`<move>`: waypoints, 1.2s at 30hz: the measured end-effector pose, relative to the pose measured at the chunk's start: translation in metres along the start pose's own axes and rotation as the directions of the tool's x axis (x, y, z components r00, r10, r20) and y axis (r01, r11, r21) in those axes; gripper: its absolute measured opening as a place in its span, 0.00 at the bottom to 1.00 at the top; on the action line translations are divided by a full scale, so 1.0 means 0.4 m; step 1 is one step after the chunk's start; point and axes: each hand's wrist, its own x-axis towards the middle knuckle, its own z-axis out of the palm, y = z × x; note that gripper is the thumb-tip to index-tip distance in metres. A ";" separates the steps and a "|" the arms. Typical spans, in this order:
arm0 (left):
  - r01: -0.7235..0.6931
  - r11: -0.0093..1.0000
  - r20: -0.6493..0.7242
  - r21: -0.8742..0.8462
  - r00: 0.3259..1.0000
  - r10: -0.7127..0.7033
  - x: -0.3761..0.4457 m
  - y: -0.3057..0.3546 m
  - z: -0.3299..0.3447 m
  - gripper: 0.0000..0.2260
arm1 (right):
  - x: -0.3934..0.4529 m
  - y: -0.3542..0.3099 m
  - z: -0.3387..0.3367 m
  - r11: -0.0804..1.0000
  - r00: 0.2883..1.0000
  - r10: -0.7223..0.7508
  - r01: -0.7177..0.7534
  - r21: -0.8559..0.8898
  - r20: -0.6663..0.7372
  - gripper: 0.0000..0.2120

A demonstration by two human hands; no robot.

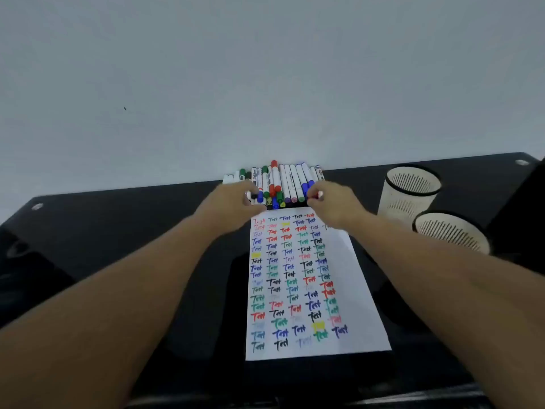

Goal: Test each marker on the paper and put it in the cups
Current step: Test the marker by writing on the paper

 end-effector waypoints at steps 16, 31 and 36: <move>-0.106 0.994 -0.141 -0.017 0.985 0.103 -0.054 -0.143 0.224 0.32 | 0.057 0.104 0.054 0.963 0.969 0.158 -0.194 -0.185 -0.192 0.16; -0.141 0.990 -0.192 -0.025 0.972 0.134 -0.052 -0.150 0.238 0.31 | 0.084 0.106 0.087 0.962 0.963 0.148 -0.193 -0.195 -0.226 0.12; -0.131 0.991 -0.194 -0.020 0.973 0.124 -0.050 -0.154 0.238 0.30 | 0.087 0.106 0.072 0.961 0.969 0.157 -0.194 -0.197 -0.190 0.11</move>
